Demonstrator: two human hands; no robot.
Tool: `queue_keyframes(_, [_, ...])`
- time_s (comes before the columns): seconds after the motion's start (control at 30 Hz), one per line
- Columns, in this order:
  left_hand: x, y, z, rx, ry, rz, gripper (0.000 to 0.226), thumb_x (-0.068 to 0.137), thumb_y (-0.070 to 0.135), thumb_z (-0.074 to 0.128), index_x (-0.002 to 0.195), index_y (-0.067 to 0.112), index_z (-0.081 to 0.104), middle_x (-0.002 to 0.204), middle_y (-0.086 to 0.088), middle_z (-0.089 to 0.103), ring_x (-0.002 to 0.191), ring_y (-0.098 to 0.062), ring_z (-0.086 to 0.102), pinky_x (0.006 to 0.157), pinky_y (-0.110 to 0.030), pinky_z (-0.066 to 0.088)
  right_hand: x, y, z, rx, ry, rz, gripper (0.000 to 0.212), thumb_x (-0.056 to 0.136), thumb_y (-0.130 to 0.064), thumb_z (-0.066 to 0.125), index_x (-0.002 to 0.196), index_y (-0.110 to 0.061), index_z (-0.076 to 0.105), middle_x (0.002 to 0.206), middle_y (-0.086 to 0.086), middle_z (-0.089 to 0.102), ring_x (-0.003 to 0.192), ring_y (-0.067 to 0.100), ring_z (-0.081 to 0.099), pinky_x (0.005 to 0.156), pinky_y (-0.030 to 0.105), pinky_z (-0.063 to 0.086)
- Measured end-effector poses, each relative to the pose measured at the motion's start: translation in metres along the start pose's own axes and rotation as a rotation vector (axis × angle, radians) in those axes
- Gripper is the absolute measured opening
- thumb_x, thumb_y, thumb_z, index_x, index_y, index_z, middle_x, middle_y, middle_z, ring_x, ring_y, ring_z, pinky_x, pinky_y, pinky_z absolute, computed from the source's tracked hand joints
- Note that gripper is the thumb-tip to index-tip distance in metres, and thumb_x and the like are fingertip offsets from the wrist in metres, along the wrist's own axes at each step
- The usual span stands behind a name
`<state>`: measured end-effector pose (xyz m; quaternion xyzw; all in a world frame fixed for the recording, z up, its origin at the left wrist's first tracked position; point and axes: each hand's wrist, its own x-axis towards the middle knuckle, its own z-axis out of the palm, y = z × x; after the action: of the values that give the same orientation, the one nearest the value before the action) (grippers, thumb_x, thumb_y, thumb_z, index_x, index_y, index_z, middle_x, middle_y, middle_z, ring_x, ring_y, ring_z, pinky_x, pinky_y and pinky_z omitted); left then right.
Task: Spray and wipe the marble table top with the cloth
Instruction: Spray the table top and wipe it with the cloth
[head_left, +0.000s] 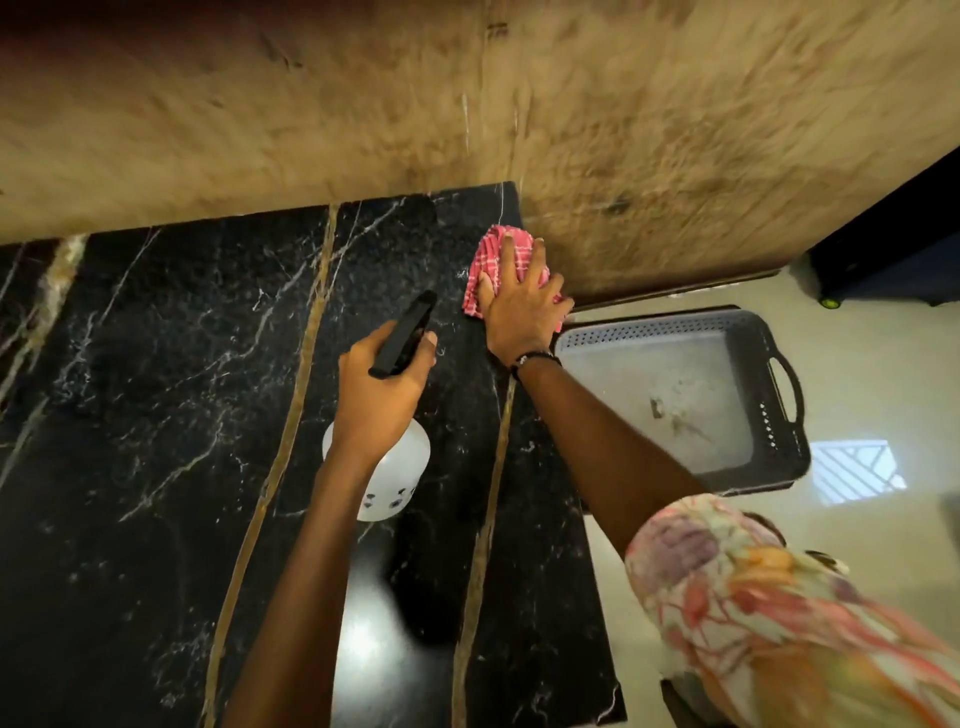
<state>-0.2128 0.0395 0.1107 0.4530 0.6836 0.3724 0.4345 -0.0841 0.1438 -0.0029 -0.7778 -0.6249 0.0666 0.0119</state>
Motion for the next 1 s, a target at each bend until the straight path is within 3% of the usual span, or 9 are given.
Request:
queue_keyframes(0.1, [0.024, 0.006, 0.001, -0.002, 0.034, 0.025, 0.022, 0.091, 0.023, 0.058, 0.085, 0.002, 0.063, 0.080, -0.033, 0.059, 0.037, -0.009, 0.038, 0.045, -0.030, 0.034, 0.042, -0.013, -0.005, 0.021, -0.046, -0.023, 0.063, 0.098, -0.054, 0.027, 0.152, -0.031, 0.002, 0.158, 0.012, 0.013, 0.129, 0.040, 0.034, 0.096, 0.054, 0.036])
queue_keyframes(0.23, [0.044, 0.009, 0.004, 0.021, 0.048, 0.078, 0.023, 0.092, 0.024, 0.057, 0.085, 0.002, 0.062, 0.076, -0.032, 0.058, 0.040, -0.016, 0.037, 0.044, -0.030, 0.033, 0.090, -0.030, -0.010, 0.023, -0.100, -0.032, 0.064, 0.099, -0.053, 0.024, 0.152, -0.028, -0.003, 0.159, 0.014, 0.006, 0.133, 0.042, 0.029, 0.099, 0.057, 0.033])
queue_keyframes(0.43, [0.048, 0.008, 0.005, 0.028, 0.055, 0.155, 0.026, 0.092, 0.026, 0.056, 0.081, 0.002, 0.060, 0.065, -0.028, 0.053, 0.042, -0.027, 0.039, 0.042, -0.028, 0.034, 0.138, -0.043, -0.011, 0.086, -0.156, 0.020, 0.059, 0.100, -0.051, 0.024, 0.150, -0.022, 0.012, 0.148, 0.018, 0.024, 0.126, 0.041, 0.036, 0.093, 0.050, 0.040])
queue_keyframes(0.53, [0.044, 0.008, 0.006, 0.021, 0.075, 0.194, 0.030, 0.091, 0.027, 0.058, 0.080, -0.001, 0.060, 0.062, -0.029, 0.052, 0.046, -0.036, 0.044, 0.042, -0.035, 0.037, 0.152, -0.042, -0.014, 0.183, -0.173, 0.031, 0.055, 0.100, -0.048, 0.024, 0.147, -0.018, 0.020, 0.141, 0.020, 0.033, 0.121, 0.040, 0.043, 0.090, 0.047, 0.043])
queue_keyframes(0.67, [0.043, 0.004, 0.002, -0.046, 0.126, 0.141, 0.027, 0.089, 0.031, 0.059, 0.078, 0.006, 0.063, 0.057, -0.015, 0.054, 0.039, -0.014, 0.043, 0.044, -0.023, 0.037, 0.123, -0.036, -0.009, 0.232, -0.046, 0.061, 0.055, 0.101, -0.049, 0.024, 0.149, -0.023, 0.020, 0.146, 0.017, 0.032, 0.124, 0.040, 0.042, 0.091, 0.047, 0.043])
queue_keyframes(0.73, [0.045, 0.003, -0.002, -0.111, 0.151, 0.089, 0.021, 0.089, 0.032, 0.059, 0.082, 0.013, 0.065, 0.067, -0.008, 0.062, 0.042, -0.007, 0.048, 0.051, -0.019, 0.039, 0.093, -0.029, -0.004, 0.195, 0.017, 0.045, 0.055, 0.101, -0.049, 0.023, 0.150, -0.025, 0.019, 0.149, 0.016, 0.032, 0.126, 0.038, 0.041, 0.093, 0.047, 0.041])
queue_keyframes(0.8, [0.046, 0.002, -0.005, -0.144, 0.160, 0.064, 0.019, 0.089, 0.032, 0.058, 0.083, 0.016, 0.065, 0.076, -0.012, 0.065, 0.044, -0.007, 0.049, 0.053, -0.022, 0.039, 0.061, -0.020, 0.002, 0.128, 0.064, 0.004, 0.054, 0.100, -0.048, 0.024, 0.150, -0.026, 0.022, 0.149, 0.017, 0.033, 0.125, 0.039, 0.042, 0.093, 0.048, 0.040])
queue_keyframes(0.9, [0.046, 0.003, -0.005, -0.109, 0.156, 0.075, 0.024, 0.090, 0.030, 0.058, 0.079, 0.010, 0.064, 0.058, -0.011, 0.053, 0.042, -0.010, 0.042, 0.049, -0.027, 0.038, 0.035, -0.011, 0.006, 0.056, 0.099, -0.044, 0.056, 0.097, -0.050, 0.022, 0.149, -0.028, 0.025, 0.153, 0.015, 0.028, 0.129, 0.041, 0.039, 0.096, 0.053, 0.038])
queue_keyframes(1.0, [0.046, 0.005, -0.003, -0.066, 0.152, 0.128, 0.023, 0.090, 0.028, 0.059, 0.076, 0.010, 0.062, 0.050, -0.011, 0.047, 0.038, -0.018, 0.039, 0.043, -0.033, 0.036, 0.054, -0.018, 0.002, 0.042, 0.009, -0.059, 0.058, 0.098, -0.053, 0.023, 0.151, -0.032, 0.014, 0.158, 0.013, 0.015, 0.137, 0.041, 0.027, 0.105, 0.054, 0.029])
